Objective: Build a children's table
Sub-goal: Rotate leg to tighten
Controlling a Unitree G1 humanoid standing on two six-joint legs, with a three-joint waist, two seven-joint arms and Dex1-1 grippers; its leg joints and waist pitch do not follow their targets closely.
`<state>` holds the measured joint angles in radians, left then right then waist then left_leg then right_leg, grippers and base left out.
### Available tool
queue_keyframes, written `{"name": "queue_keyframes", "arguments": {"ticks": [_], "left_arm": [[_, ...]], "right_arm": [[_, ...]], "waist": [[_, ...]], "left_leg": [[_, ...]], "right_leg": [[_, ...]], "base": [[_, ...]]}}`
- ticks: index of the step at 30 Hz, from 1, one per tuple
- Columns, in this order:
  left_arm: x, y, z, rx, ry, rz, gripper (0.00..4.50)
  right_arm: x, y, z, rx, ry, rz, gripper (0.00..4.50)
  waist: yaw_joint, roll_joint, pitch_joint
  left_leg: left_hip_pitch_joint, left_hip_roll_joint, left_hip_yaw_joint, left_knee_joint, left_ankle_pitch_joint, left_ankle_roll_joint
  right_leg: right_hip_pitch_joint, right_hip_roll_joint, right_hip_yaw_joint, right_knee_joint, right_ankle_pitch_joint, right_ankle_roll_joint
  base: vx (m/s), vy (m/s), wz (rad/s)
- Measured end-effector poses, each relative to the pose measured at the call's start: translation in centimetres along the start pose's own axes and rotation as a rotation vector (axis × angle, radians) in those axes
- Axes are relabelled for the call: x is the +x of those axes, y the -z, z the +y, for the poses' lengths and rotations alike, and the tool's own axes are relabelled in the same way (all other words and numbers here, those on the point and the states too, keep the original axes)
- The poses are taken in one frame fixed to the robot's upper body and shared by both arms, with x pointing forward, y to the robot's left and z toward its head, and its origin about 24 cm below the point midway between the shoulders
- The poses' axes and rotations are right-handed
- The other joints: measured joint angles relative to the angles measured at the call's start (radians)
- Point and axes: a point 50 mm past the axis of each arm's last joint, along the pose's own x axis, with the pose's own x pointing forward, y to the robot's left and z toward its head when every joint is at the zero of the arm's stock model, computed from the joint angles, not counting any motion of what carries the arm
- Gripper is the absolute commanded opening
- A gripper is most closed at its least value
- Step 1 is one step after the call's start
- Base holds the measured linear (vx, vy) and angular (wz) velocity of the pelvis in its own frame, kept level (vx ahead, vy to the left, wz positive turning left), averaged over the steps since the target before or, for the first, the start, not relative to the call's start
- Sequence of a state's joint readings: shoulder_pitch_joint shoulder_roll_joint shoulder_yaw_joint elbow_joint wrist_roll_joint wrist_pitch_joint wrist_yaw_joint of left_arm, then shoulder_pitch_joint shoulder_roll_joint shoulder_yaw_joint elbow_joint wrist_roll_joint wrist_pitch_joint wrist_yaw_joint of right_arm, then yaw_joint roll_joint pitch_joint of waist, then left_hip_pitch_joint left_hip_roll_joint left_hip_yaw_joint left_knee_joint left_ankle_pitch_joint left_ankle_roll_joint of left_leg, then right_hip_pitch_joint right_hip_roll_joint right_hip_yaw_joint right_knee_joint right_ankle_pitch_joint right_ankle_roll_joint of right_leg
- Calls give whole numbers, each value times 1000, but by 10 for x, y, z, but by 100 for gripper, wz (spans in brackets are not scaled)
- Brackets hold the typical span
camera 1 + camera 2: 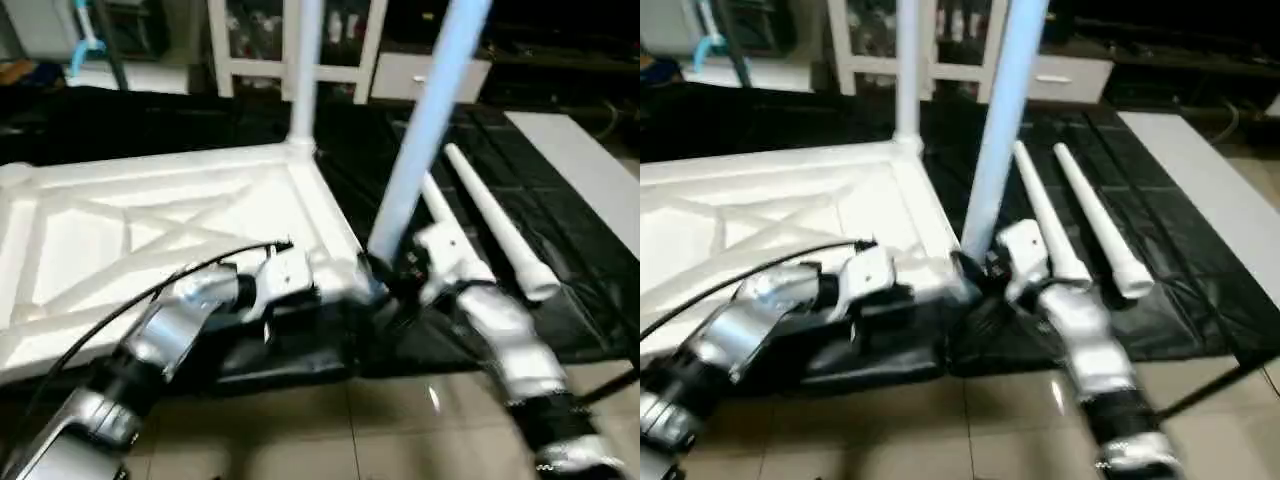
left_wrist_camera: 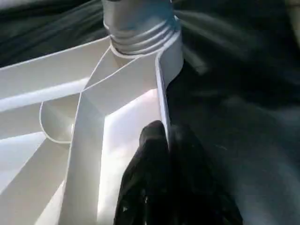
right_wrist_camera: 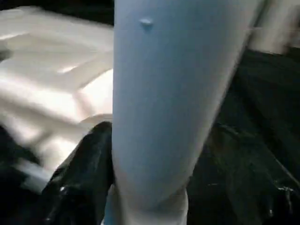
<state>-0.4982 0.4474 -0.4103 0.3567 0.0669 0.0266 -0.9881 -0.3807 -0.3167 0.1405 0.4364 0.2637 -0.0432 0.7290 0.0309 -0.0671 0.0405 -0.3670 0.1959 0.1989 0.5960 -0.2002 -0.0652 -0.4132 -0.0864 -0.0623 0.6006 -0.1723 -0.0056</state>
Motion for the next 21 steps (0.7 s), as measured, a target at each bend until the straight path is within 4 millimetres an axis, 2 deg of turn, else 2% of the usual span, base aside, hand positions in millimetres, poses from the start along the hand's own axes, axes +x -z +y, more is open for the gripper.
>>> {"name": "queue_keyframes", "arguments": {"ticks": [3,8,14,21], "left_arm": [[0,-1,-10,-14,72,-27,0],[1,-1,-17,-15,131,-34,0],[1,-1,-21,-26,156,-41,0],[-1,-2,-22,-28,170,-45,0]], "right_arm": [[-15,1,0,-15,-138,37,313],[-28,4,-1,4,-249,80,313],[-32,9,1,95,-315,87,261],[-34,9,3,124,-354,86,208]], "waist": [[9,0,0],[8,0,0],[7,-1,0],[6,-1,-1]], "left_leg": [[1,0,1,0,0,0],[5,0,2,0,0,0],[5,0,1,0,0,0],[4,0,1,0,0,0]], "right_leg": [[2,-1,0,0,0,0],[8,-2,0,0,0,0],[9,-2,0,0,-1,2],[9,-2,0,0,-1,2]], "base": [[0,0,0],[0,0,0],[0,0,0],[0,0,0]]}}
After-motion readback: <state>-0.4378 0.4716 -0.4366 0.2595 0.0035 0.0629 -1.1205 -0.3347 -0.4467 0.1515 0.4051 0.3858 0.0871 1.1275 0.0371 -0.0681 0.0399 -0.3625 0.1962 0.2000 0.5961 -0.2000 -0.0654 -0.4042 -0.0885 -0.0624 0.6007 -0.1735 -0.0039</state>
